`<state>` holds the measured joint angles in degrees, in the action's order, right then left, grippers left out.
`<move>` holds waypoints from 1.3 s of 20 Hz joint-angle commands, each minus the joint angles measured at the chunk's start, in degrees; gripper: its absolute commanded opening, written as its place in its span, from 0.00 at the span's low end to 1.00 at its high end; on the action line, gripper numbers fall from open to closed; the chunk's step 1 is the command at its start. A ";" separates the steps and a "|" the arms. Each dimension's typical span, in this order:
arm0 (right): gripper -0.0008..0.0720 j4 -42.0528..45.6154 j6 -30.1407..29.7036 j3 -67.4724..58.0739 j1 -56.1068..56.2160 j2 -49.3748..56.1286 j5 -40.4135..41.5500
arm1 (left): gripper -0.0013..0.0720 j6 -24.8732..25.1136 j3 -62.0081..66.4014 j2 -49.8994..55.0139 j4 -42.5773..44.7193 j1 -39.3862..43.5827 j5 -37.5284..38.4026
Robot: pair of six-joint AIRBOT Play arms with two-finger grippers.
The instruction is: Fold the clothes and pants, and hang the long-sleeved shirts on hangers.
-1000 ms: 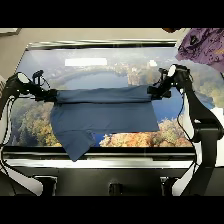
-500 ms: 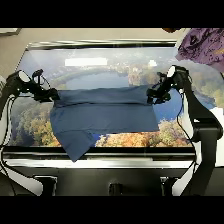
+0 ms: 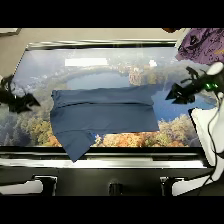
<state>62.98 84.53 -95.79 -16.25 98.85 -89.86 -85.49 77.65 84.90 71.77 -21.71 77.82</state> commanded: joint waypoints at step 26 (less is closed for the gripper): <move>0.61 -11.41 -5.20 23.19 -5.68 -9.75 6.32 | 0.04 -0.61 -53.75 -23.91 -24.24 8.28 -16.81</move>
<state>50.87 79.07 -72.53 -20.12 89.45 -83.70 -86.00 23.92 60.95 48.07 -13.96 61.58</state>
